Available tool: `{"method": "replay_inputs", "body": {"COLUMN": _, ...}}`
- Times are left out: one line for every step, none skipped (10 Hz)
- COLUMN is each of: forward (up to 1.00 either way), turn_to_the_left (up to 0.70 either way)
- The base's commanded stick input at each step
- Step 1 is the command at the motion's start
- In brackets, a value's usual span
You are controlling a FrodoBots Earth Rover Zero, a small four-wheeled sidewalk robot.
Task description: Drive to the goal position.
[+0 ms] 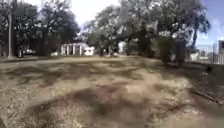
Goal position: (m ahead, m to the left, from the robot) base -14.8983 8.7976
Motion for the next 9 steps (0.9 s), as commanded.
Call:
{"method": "replay_inputs", "body": {"forward": 0.7, "turn_to_the_left": 0.35}}
{"method": "replay_inputs", "body": {"forward": 0.7, "turn_to_the_left": 0.35}}
{"method": "replay_inputs", "body": {"forward": 0.7, "turn_to_the_left": 0.35}}
{"method": "replay_inputs", "body": {"forward": 0.7, "turn_to_the_left": 0.35}}
{"method": "replay_inputs", "body": {"forward": 0.7, "turn_to_the_left": 0.35}}
{"method": "replay_inputs", "body": {"forward": 0.7, "turn_to_the_left": 0.35}}
{"method": "replay_inputs", "body": {"forward": 0.7, "turn_to_the_left": 0.35}}
{"method": "replay_inputs", "body": {"forward": 0.7, "turn_to_the_left": 0.35}}
{"method": "replay_inputs", "body": {"forward": 0.7, "turn_to_the_left": 0.35}}
